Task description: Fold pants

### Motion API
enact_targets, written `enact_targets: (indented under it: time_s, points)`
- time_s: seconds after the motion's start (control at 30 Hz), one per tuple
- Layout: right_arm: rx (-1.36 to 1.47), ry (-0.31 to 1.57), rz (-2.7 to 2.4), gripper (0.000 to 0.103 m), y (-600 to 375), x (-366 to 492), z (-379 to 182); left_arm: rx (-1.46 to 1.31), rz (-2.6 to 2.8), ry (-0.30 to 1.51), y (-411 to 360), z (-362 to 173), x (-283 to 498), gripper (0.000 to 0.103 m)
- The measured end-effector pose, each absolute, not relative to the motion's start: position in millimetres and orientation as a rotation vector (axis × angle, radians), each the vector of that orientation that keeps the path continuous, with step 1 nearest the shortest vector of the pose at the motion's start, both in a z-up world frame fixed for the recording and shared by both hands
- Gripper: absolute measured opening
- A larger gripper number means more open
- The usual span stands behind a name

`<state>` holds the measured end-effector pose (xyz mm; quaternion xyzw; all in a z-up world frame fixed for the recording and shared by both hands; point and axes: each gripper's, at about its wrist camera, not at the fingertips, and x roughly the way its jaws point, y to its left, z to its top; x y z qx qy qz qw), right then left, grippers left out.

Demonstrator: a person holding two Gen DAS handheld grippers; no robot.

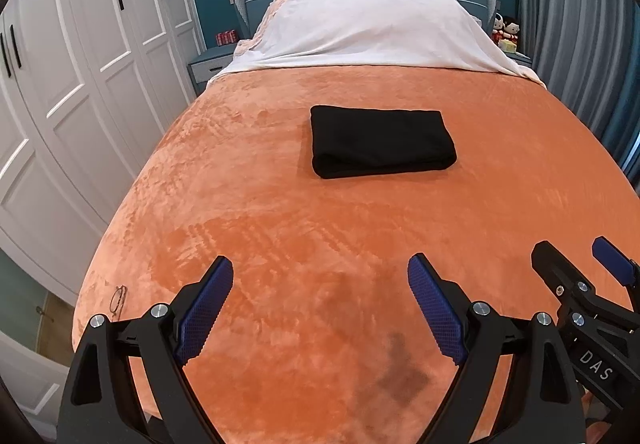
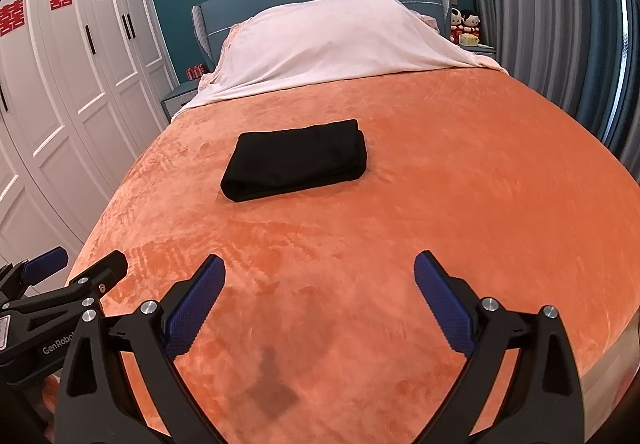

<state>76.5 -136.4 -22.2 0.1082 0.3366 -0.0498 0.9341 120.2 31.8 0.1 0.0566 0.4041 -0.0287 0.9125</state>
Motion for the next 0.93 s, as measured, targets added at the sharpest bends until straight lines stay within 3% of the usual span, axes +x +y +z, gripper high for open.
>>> enact_targets:
  time_s: [0.93]
  points:
    - [0.234,0.726,-0.132,0.094,-140,55,-31,0.15,-0.065,0.826,37,-7,110,0.087]
